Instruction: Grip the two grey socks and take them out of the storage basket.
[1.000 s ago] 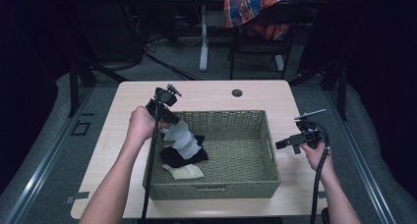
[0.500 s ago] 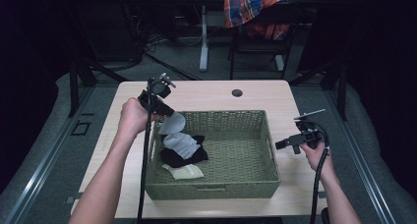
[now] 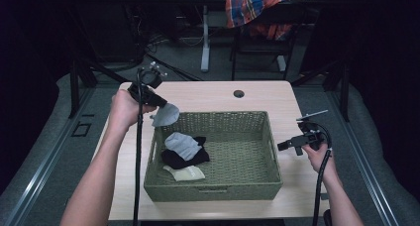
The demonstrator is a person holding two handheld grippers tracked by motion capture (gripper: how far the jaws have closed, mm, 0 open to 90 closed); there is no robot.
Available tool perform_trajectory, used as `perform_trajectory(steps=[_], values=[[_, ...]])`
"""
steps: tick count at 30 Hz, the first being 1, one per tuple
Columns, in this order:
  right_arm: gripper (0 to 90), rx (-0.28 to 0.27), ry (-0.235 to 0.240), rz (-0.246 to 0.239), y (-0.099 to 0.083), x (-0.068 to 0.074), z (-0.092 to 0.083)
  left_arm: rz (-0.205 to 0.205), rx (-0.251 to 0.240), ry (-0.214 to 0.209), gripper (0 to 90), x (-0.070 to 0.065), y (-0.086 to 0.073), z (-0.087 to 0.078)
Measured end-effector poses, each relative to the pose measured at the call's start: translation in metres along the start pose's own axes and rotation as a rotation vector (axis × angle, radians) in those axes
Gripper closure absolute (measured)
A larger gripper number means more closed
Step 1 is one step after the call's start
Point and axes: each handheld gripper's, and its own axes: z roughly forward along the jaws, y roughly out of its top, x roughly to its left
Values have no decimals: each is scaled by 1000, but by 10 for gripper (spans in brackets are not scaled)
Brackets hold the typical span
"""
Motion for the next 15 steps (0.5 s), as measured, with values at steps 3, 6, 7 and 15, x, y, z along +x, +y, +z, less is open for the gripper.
perform_trajectory(steps=[3,6,7,15], values=[[23,3,-1,1,0,0,0,-19,-6,13,865,7,-2,-4],[23,-5,-2,8,0,1,1,-37,-4,24,865,16,-6,-8],[23,-5,-2,8,0,1,1,-47,-9,29,865,18,-8,-9],[24,3,-3,13,0,1,1,-102,-15,71,865,41,-22,-22]])
